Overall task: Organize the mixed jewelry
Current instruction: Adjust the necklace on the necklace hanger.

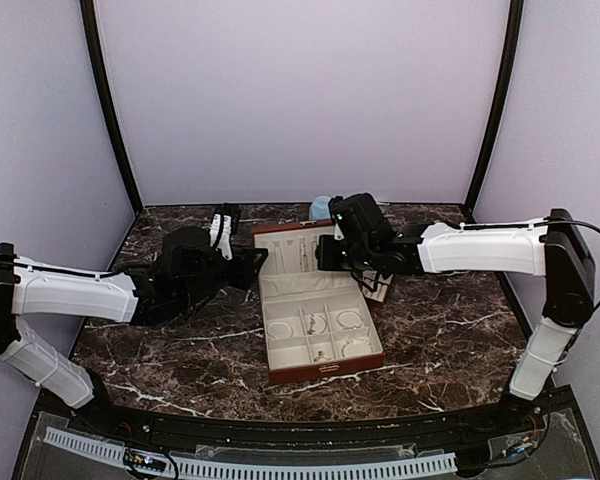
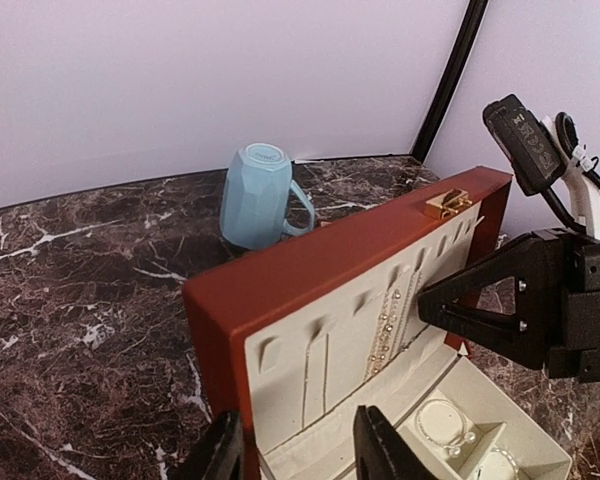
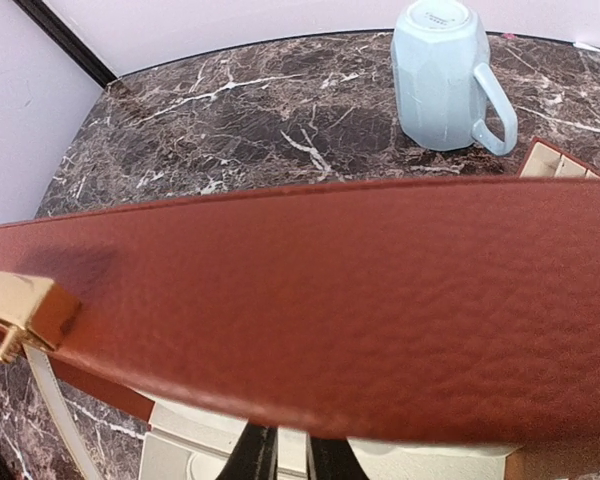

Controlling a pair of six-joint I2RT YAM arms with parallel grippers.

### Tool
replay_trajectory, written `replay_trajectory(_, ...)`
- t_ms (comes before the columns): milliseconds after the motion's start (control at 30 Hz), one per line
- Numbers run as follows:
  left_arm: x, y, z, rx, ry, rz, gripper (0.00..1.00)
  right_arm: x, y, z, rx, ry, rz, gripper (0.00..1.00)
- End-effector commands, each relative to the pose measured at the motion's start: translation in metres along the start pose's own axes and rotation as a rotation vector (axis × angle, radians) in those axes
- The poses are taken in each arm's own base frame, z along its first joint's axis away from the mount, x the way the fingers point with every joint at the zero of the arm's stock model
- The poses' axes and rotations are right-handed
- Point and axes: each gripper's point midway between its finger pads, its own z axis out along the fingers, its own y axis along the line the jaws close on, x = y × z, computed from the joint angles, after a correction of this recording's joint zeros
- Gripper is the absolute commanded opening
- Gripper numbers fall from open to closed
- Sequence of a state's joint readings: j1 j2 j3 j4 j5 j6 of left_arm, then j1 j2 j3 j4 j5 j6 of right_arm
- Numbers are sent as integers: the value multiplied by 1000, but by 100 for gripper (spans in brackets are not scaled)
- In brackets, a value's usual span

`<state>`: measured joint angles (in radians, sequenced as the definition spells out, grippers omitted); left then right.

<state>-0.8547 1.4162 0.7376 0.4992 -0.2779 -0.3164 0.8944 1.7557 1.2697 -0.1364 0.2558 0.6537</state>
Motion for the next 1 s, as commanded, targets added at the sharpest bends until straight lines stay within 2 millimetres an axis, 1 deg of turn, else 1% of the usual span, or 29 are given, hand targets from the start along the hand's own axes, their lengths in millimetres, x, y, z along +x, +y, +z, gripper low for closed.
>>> replay_trajectory(0,-26,-7,-16,38,-59,-8,43,-35,16,-27,-95,-103,-24,15)
replay_trajectory(100,-25,-5,-21,36,-50,-13,46,-38,21,-39,-138,-114,-37,19)
replay_trajectory(267,-17,4,-29,9,-8,-21,49,-26,28,-57,-246,-81,-93,24)
replay_trajectory(300,-18,5,-31,5,-11,-23,49,-23,28,-60,-270,-70,-103,26)
replay_trajectory(333,-14,8,-32,-2,1,-23,49,-21,28,-66,-299,-59,-114,27)
replay_trajectory(367,-14,10,-34,-6,1,-26,50,-20,29,-72,-333,-58,-123,27)
replay_trajectory(400,-10,14,-35,-17,17,-23,50,-22,30,-79,-361,-66,-130,29)
replay_trajectory(467,-7,20,-38,-35,41,-15,52,-23,27,-91,-376,-76,-158,32)
replay_trajectory(500,-9,22,-40,-40,40,-17,53,-24,23,-97,-368,-83,-173,33)
replay_trajectory(533,-10,28,-43,-53,47,-23,54,-23,18,-101,-355,-83,-187,34)
replay_trajectory(567,-10,30,-44,-51,50,-29,55,-23,12,-105,-336,-91,-197,35)
replay_trajectory(600,-11,38,-47,-65,50,-43,55,-24,5,-109,-311,-101,-200,36)
replay_trajectory(633,-7,41,-48,-60,59,-51,57,-26,-5,-111,-281,-110,-197,36)
replay_trajectory(667,-9,49,-50,-73,55,-63,57,-28,-16,-112,-249,-113,-187,36)
replay_trajectory(700,-7,51,-50,-71,66,-67,59,-30,-28,-112,-214,-116,-174,36)
replay_trajectory(800,-6,68,-53,-105,100,-62,60,-40,-70,-111,-83,-127,-107,36)
replay_trajectory(833,-9,70,-53,-107,102,-60,61,-44,-87,-109,-32,-123,-67,35)
replay_trajectory(867,-9,76,-54,-115,118,-52,62,-46,-102,-106,12,-115,-23,35)
replay_trajectory(900,-14,78,-54,-113,115,-51,63,-50,-118,-104,55,-111,26,35)
replay_trajectory(933,-15,85,-55,-117,128,-48,63,-54,-138,-101,102,-110,83,35)
replay_trajectory(967,-20,94,-57,-133,132,-45,63,-55,-151,-96,138,-103,125,34)
